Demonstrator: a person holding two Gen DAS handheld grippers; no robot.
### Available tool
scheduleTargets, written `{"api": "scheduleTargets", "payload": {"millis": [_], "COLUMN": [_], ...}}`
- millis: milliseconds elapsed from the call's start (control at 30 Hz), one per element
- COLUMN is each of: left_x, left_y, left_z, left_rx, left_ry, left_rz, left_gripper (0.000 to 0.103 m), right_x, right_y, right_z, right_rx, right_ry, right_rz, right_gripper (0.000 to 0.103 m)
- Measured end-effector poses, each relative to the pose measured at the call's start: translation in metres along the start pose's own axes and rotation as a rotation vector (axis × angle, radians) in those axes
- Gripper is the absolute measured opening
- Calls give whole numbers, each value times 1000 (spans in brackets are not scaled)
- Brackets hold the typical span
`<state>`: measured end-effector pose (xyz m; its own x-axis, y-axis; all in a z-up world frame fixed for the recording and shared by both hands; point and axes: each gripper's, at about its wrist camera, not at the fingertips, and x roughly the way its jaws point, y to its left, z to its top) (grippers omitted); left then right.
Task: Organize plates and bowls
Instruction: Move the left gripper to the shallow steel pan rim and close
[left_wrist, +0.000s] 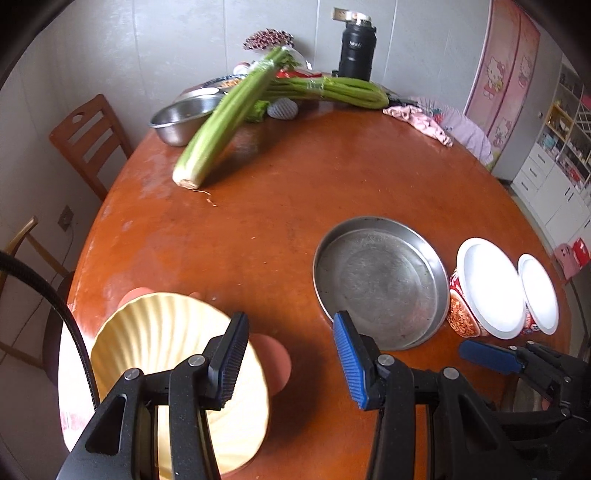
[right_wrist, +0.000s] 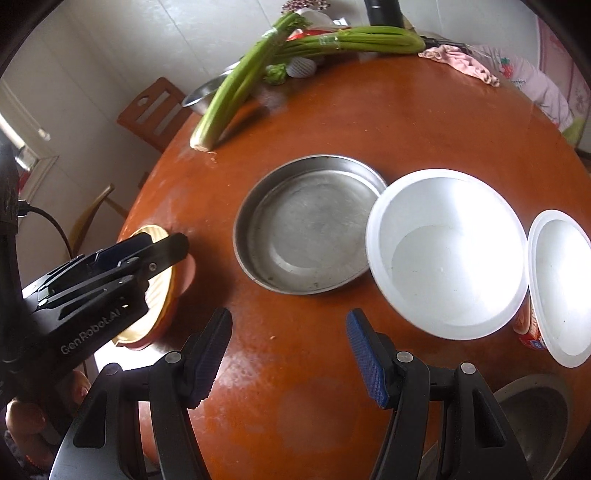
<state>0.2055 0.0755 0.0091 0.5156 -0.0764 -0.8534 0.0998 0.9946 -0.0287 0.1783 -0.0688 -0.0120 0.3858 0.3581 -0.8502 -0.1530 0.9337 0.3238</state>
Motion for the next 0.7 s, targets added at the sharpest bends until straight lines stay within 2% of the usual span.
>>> {"api": "scheduleTargets", "payload": {"millis": [133, 367, 600, 700], "left_x": [18, 57, 81, 82], "left_y": [-9, -19, -17, -15], "left_z": [10, 27, 29, 30], "left_rx": [29, 87, 98, 93], "left_ry": [30, 102, 143, 136], "left_rz": [3, 62, 58, 42], "left_gripper": [47, 47, 47, 47], "right_x": [4, 14, 19, 20], "right_y": [-2, 1, -1, -2], "right_z": [4, 9, 13, 15], "right_rx": [18, 23, 31, 36], "right_ry": [1, 18, 23, 19], "right_rz": [-14, -37, -58, -62], "right_gripper": [66, 66, 66, 66]}}
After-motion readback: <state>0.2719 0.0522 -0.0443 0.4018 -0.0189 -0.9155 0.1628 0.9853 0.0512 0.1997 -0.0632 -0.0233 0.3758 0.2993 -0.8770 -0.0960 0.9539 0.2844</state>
